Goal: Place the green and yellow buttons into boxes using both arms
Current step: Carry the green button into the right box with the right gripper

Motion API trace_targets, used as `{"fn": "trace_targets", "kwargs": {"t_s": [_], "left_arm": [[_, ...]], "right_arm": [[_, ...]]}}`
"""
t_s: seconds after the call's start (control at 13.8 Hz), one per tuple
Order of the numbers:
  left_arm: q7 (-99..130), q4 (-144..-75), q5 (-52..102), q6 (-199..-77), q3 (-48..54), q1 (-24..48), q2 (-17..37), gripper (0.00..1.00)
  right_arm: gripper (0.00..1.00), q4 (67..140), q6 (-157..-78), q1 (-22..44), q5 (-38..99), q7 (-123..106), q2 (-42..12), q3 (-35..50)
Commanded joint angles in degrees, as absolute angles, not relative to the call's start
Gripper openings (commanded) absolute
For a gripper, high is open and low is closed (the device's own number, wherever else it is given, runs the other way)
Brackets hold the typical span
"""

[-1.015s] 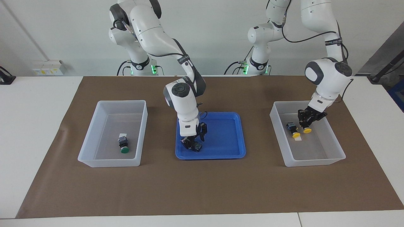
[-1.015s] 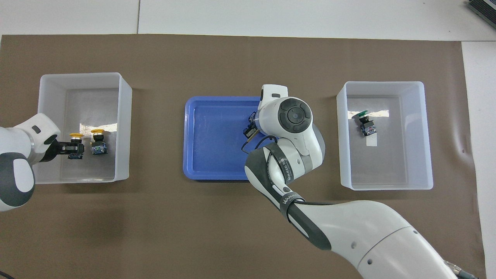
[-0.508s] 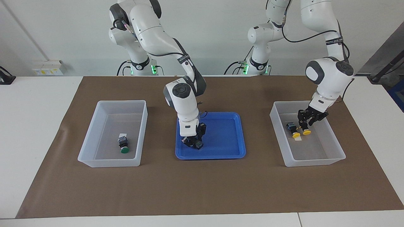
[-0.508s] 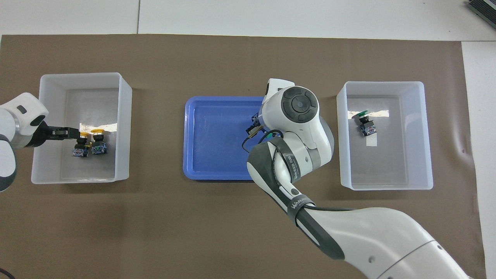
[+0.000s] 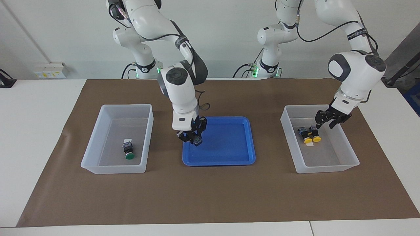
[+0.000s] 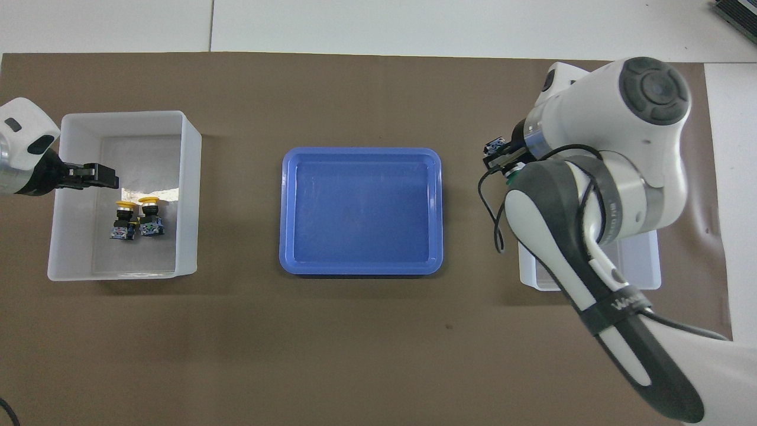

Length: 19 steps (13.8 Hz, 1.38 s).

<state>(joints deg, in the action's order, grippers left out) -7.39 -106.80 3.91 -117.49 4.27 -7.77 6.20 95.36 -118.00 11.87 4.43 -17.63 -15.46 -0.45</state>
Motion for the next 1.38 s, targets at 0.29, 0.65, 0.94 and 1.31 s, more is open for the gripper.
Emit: {"fn": "trace_targets", "kwargs": {"t_s": [0.29, 0.65, 0.94, 1.31], "left_arm": [[2.45, -92.91, 4.04, -104.87, 3.6, -0.45, 10.98, 0.67], [6.76, -88.7, 3.96, -96.79, 3.96, 3.51, 10.72, 0.68], [10.89, -86.58, 4.04, -93.08, 4.13, 5.88, 10.81, 0.68], [12.48, -82.8, 4.13, -85.79, 4.13, 7.12, 11.6, 0.69]], "right_arm": [[0.0, 109.03, -126.17, -0.87, 4.13, -36.2, -11.7, 0.35], [0.0, 118.64, -142.63, -3.52, 3.96, -40.25, -13.62, 0.35], [0.02, 119.35, -145.37, -3.6, 3.96, -40.25, -14.94, 0.35], [0.05, 117.35, -145.55, -4.13, 3.78, -40.69, -15.91, 0.35]]}}
